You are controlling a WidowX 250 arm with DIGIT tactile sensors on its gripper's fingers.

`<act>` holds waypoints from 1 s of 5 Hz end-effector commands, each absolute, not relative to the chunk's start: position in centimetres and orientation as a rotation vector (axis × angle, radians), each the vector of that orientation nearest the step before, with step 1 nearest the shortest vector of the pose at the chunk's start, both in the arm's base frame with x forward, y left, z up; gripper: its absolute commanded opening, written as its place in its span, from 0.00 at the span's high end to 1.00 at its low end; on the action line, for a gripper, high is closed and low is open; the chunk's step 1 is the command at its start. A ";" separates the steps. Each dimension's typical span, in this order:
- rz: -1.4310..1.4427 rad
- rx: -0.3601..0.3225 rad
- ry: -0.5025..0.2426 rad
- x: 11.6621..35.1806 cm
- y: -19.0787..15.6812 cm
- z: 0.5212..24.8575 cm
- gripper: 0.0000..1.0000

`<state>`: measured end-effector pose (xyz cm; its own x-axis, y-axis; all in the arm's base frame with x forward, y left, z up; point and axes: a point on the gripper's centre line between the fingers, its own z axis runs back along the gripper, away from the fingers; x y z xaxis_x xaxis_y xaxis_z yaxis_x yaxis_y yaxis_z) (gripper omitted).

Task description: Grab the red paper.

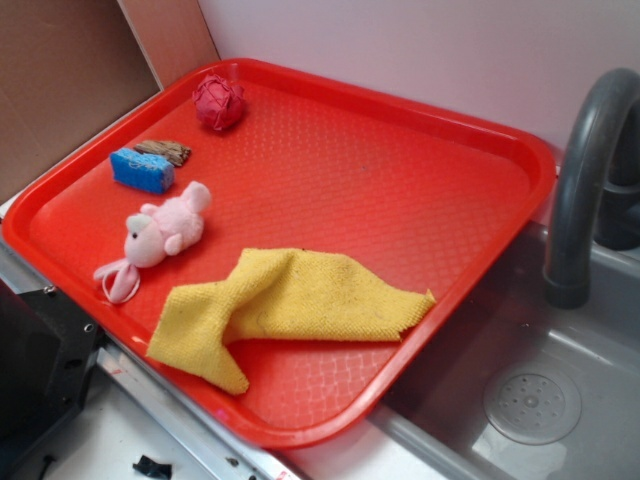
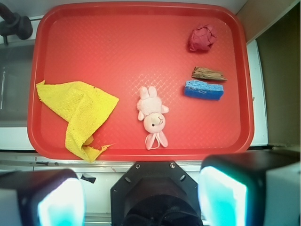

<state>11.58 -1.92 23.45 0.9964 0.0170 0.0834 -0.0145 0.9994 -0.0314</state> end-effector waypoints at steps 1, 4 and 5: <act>0.016 -0.031 -0.084 11.6 -1.9 23.4 0.00; 0.760 -0.048 -0.501 17.2 2.3 19.3 0.00; 0.979 -0.019 -0.599 20.4 5.1 17.1 0.00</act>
